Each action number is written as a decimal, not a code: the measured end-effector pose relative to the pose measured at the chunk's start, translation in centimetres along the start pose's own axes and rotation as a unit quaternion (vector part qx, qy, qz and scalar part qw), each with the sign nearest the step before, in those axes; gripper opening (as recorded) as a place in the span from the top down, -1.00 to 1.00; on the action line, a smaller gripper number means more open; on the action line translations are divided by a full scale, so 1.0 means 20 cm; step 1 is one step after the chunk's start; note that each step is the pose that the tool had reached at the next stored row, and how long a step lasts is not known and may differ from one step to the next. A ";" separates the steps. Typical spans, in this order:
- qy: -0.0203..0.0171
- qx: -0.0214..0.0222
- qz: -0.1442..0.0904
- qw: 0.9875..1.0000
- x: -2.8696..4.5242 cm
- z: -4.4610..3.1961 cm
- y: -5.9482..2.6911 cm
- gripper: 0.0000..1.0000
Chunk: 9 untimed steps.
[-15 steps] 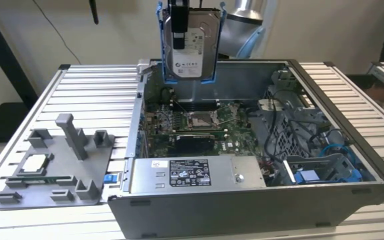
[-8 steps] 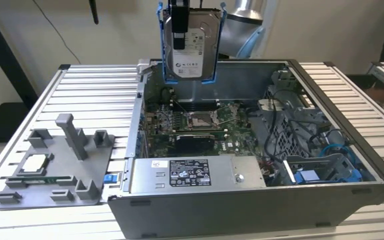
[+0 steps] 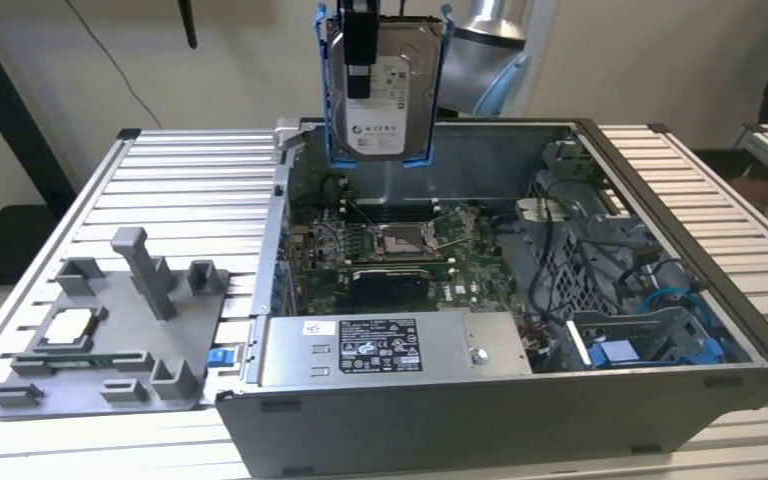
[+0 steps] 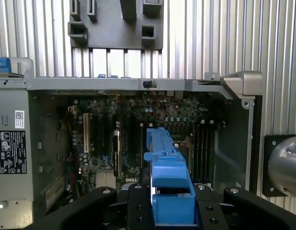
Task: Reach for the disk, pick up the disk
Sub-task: 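Pick up the disk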
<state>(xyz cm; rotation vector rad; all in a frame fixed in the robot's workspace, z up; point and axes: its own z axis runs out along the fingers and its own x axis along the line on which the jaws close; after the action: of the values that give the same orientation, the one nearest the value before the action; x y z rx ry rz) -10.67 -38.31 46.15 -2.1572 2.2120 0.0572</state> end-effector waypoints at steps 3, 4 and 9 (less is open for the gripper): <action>0.000 0.000 0.000 1.000 0.000 0.000 -0.009 1.00; 0.000 0.000 0.000 1.000 -0.001 0.000 -0.014 1.00; 0.000 0.000 0.000 1.000 -0.001 0.001 -0.044 1.00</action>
<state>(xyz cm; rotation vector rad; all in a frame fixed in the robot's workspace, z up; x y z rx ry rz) -9.79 -38.31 46.15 -2.1569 2.2122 0.0572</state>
